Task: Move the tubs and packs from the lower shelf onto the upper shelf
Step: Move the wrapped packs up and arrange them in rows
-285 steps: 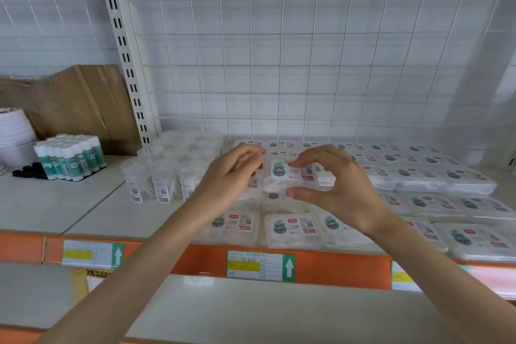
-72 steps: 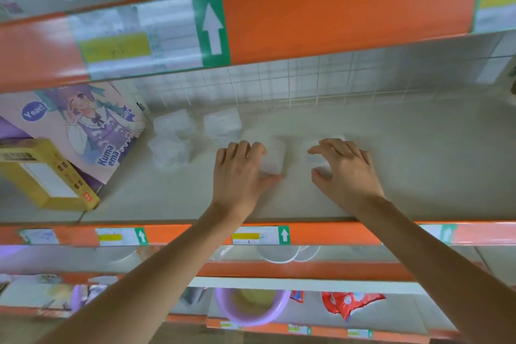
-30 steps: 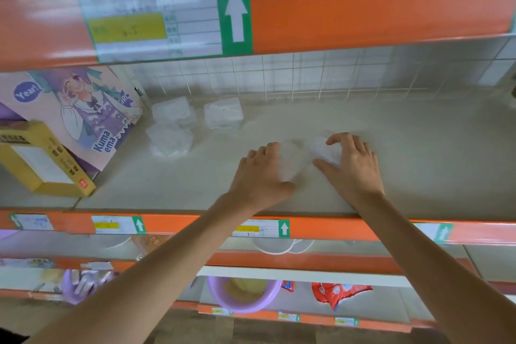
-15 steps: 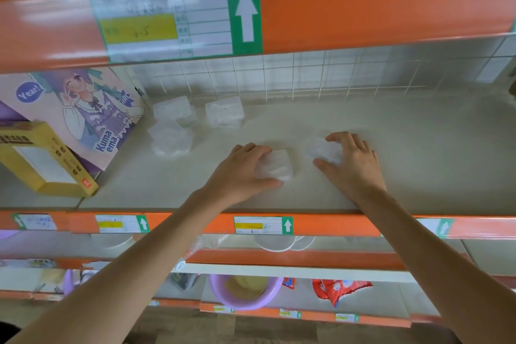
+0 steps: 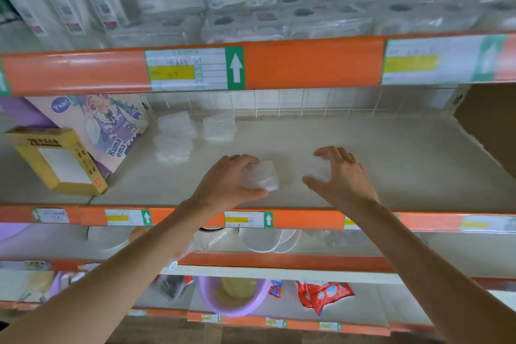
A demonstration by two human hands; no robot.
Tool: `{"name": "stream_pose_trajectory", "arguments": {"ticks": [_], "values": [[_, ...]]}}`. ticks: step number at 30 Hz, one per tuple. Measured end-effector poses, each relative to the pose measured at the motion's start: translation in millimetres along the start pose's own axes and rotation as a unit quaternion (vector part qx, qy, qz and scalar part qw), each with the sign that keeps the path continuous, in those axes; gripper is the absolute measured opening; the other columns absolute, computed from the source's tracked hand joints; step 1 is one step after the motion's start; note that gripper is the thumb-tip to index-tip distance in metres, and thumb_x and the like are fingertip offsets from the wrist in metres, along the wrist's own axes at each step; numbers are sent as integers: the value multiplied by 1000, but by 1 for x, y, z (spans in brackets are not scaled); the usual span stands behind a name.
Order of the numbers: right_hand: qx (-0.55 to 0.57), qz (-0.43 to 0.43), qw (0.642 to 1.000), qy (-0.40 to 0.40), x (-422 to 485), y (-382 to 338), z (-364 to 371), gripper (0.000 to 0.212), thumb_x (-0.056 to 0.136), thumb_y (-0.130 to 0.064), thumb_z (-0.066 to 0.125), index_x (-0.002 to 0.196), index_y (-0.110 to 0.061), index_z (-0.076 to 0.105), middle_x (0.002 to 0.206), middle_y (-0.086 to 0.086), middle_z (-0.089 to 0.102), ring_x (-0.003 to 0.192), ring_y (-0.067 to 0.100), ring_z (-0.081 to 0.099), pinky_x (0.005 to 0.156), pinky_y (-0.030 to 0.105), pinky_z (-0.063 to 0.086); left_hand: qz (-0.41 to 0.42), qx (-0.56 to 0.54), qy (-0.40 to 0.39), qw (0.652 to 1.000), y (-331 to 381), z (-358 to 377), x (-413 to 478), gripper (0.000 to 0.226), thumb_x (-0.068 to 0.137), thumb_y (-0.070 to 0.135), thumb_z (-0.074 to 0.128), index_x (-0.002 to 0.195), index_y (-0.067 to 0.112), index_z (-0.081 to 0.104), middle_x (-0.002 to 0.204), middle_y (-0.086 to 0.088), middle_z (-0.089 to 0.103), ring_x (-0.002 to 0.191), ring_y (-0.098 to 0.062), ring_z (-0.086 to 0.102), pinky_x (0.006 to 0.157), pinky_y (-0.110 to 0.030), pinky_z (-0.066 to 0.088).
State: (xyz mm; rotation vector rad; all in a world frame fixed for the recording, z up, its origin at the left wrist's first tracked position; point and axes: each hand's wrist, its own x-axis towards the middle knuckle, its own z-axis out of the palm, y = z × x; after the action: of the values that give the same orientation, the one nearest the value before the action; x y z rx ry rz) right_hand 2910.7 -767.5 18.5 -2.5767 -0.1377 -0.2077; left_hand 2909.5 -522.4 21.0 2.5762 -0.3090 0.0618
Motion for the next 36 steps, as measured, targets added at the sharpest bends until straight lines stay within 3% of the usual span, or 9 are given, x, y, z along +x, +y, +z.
{"name": "stream_pose_trajectory", "arguments": {"ticks": [4,11,18,23,29,33,36], "values": [[-7,-41,999,-7,-28,-13,-32,56,79,-41,74,128,-24,52,129,-5,55,122,20,48,97,32,35,19,-2,8,1000,28,-25,-25,63,72,48,82,127,28,59,118,14,63,110,-5,56,96,-27,44],[-51,-92,993,-46,-78,-45,-98,67,82,-54,68,137,-32,38,133,-13,54,124,12,48,102,28,33,47,21,33,998,79,-81,-77,66,67,56,82,125,35,58,114,21,62,108,5,55,94,-21,43],[-41,-124,990,-45,-99,-81,-166,66,74,-66,68,129,-42,41,118,-22,58,113,7,58,85,23,40,81,-5,74,994,128,-136,-120,71,62,68,70,124,36,60,111,24,61,107,7,55,97,-24,45],[-30,-171,985,-6,-101,-103,-212,67,70,-75,63,125,-42,43,107,-23,59,108,8,62,86,31,50,117,-8,114,986,157,-181,-129,68,63,68,67,121,32,63,107,25,61,104,5,57,94,-25,46],[8,-193,979,69,-76,-127,-252,65,68,-72,62,121,-35,52,115,-14,65,109,13,63,89,37,51,120,-30,150,981,179,-228,-103,75,59,73,67,121,30,64,110,23,62,106,7,56,92,-18,44],[38,-154,981,112,-34,-130,-258,56,76,-53,74,123,-29,55,123,-9,61,117,13,56,89,25,43,108,-44,164,979,178,-238,-64,77,59,70,72,122,27,64,114,18,63,108,2,57,99,-23,45],[45,-122,985,111,6,-129,-261,57,79,-47,75,126,-24,54,129,-4,59,122,16,53,97,30,43,99,-50,181,977,173,-244,-32,75,60,62,78,123,25,64,117,13,62,109,-3,58,99,-23,43]]}}
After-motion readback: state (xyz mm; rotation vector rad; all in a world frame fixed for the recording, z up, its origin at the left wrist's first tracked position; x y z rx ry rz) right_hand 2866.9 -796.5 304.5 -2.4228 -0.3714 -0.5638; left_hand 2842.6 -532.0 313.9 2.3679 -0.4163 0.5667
